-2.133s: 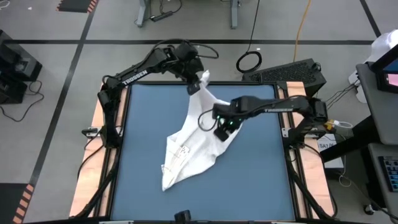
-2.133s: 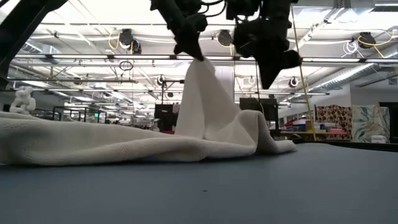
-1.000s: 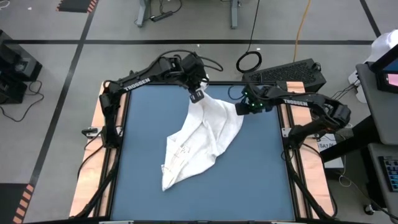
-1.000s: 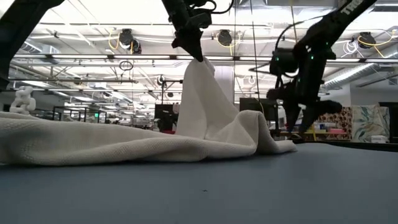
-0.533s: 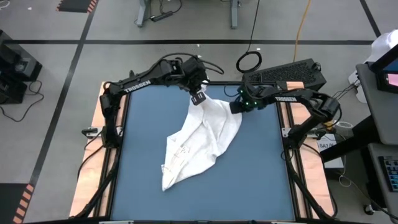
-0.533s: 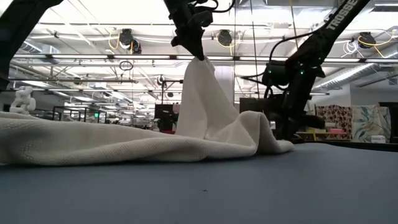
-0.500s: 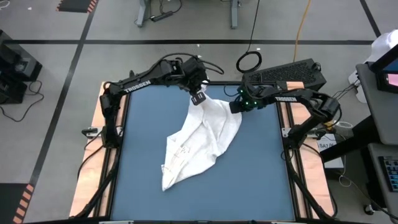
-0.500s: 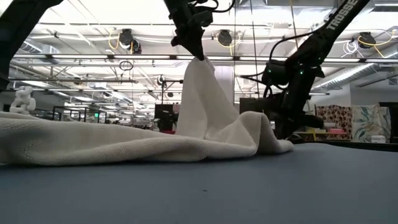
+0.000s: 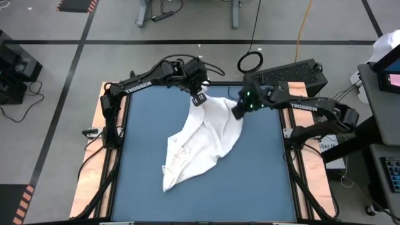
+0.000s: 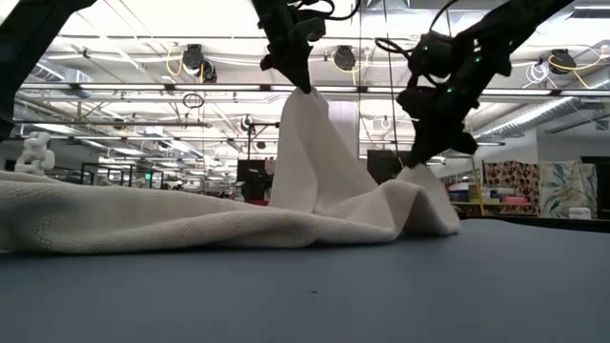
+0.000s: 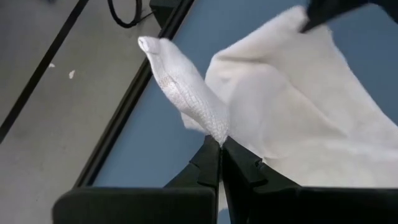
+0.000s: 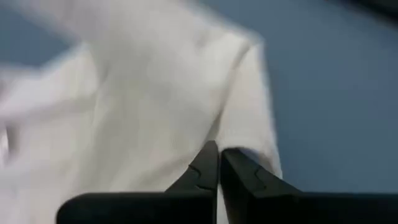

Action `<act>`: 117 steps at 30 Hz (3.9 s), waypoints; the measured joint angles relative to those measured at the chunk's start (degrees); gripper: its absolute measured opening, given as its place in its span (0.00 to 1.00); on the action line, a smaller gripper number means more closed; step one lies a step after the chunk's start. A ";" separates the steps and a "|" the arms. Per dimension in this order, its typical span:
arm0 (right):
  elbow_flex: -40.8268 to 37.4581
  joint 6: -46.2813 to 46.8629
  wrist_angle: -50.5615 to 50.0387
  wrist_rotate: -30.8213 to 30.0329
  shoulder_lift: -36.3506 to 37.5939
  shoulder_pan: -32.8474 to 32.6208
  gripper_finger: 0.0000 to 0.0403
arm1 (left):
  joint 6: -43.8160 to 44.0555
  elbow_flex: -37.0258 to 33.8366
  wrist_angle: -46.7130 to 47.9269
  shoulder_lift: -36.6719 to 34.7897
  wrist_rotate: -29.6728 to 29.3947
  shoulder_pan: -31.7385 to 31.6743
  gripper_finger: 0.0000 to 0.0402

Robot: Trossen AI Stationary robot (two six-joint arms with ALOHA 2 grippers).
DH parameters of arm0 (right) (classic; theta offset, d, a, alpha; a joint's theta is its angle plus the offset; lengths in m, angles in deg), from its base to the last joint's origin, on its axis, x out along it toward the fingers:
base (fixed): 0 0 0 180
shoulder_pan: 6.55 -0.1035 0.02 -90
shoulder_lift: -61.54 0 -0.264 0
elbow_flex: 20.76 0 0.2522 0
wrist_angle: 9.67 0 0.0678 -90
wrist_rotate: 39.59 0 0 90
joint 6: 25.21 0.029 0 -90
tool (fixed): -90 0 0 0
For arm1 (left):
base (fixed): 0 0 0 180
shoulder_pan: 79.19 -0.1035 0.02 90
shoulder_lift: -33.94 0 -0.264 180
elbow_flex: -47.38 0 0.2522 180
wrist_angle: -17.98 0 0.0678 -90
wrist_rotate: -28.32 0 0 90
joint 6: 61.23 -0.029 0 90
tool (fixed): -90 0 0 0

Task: Roll towel into tight, uniform cylinder
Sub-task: Roll the white towel

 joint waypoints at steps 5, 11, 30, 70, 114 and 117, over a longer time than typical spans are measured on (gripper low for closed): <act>-4.45 4.87 -3.48 -5.22 -2.89 -5.41 0.00 | -0.02 0.00 0.76 0.00 0.33 0.35 0.03; -9.37 11.43 -3.57 -4.18 -7.78 -6.84 0.00 | 0.00 0.00 1.17 0.00 0.81 1.08 0.03; -5.91 17.46 -8.20 3.24 -6.85 -15.77 0.13 | -0.37 0.00 14.68 0.00 9.79 2.28 0.03; -13.09 19.19 2.09 8.93 -4.52 6.62 0.37 | -1.66 0.00 17.02 0.00 11.34 9.77 0.03; 24.27 -9.40 3.19 -1.86 11.97 -11.60 0.00 | 8.60 12.81 6.57 -6.29 9.44 2.01 0.03; 24.29 -9.24 1.84 -1.91 10.99 -14.57 0.00 | 10.09 12.81 7.85 -5.04 9.51 3.65 0.03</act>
